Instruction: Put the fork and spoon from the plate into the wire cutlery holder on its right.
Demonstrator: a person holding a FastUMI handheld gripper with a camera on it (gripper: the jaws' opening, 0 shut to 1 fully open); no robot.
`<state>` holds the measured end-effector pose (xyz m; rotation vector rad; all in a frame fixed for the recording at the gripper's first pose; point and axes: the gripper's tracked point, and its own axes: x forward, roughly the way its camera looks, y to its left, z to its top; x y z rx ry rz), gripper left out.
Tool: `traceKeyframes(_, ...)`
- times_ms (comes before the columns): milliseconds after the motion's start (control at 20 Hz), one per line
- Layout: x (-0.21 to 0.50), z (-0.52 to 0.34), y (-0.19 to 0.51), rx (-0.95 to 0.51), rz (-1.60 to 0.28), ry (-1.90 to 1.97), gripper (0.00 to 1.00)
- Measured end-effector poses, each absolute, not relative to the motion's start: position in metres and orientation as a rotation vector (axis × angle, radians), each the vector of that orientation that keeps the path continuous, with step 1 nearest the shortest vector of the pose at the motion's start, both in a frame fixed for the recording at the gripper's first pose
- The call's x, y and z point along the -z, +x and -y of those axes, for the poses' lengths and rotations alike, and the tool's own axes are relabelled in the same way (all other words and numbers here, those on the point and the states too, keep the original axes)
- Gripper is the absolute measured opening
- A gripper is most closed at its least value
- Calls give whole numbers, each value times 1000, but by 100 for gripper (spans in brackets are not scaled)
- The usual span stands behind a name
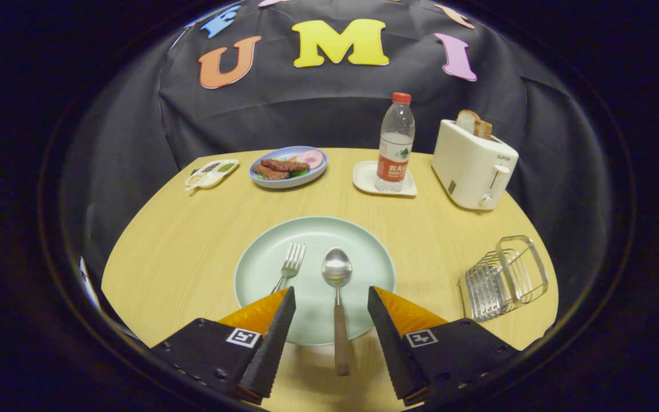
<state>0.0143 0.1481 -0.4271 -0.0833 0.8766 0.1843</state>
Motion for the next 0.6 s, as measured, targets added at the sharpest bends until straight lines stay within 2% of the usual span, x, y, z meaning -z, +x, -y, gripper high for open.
traceKeyframes(150, 453, -144, 13, -161, -945, -66, 75)
traceKeyframes(400, 469, -136, 13, -103, -996, -16, 43)
traceKeyframes(500, 472, -137, 12, -89, -1012, -31, 40)
traceKeyframes(600, 475, -136, 10, -77, -1030, -31, 13)
